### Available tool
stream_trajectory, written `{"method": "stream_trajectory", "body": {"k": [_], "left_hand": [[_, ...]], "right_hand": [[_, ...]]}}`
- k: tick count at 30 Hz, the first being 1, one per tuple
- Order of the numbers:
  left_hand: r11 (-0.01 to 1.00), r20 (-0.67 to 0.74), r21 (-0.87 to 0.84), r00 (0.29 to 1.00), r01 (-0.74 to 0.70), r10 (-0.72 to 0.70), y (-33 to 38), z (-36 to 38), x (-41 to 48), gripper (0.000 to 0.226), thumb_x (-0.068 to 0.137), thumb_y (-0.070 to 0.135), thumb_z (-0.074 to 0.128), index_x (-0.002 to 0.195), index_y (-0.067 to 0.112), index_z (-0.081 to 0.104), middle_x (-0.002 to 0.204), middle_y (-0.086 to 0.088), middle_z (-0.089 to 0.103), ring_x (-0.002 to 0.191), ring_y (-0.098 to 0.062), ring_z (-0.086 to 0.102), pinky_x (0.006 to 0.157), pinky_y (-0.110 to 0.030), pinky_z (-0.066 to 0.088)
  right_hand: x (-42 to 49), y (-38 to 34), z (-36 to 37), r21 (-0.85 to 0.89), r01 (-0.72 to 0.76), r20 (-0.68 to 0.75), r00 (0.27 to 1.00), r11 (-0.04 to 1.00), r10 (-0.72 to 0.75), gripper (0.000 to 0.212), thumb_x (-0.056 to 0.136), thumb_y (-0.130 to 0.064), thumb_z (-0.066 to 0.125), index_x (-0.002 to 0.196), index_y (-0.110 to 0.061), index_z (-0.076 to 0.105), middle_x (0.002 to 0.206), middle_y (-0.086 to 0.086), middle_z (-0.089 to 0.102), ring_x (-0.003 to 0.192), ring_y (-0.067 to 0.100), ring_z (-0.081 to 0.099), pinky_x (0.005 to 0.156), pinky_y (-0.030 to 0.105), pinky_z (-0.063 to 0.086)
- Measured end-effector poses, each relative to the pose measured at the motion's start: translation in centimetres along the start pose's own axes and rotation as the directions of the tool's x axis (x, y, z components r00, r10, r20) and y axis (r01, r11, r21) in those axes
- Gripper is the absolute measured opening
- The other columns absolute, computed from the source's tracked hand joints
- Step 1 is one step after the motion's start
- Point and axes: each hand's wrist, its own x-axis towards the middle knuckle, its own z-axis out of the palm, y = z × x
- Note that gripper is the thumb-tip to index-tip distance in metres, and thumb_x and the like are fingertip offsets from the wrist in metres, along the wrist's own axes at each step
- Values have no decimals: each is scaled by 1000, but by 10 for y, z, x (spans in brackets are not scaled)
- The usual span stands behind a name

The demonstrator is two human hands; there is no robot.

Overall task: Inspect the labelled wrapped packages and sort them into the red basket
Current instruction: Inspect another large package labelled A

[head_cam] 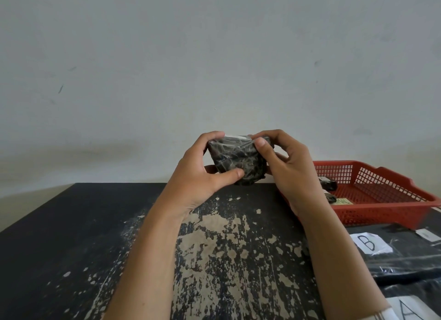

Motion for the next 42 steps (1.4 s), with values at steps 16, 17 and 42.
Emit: {"method": "stream_trajectory", "body": {"k": [16, 17, 42], "left_hand": [[1000, 0, 14, 1000, -24, 24, 3, -7, -1, 91, 52, 40, 100, 133, 38, 60, 140, 8, 59, 138, -16, 53, 108, -41, 53], [1000, -11, 22, 1000, -22, 23, 2, -7, -1, 89, 53, 37, 101, 132, 37, 61, 139, 7, 60, 138, -14, 52, 109, -42, 52], [922, -52, -358, 983, 147, -177, 22, -6, -6, 84, 64, 64, 72, 139, 28, 57, 142, -1, 59, 118, -24, 69, 81, -41, 65]], "right_hand": [[-2, -4, -11, -23, 74, 217, 974, 997, -67, 90, 70, -31, 86, 152, -34, 49, 144, -13, 58, 121, -1, 64, 94, 20, 58], [-2, -3, -12, -23, 73, 230, 971, 997, -66, 93, 71, -32, 85, 155, -35, 44, 146, -16, 55, 125, 1, 63, 98, 22, 57], [0, -1, -12, 56, 105, 156, 981, 993, -113, 30, 97, -11, 68, 124, -23, 72, 131, -4, 72, 120, 11, 70, 98, 40, 61]]}}
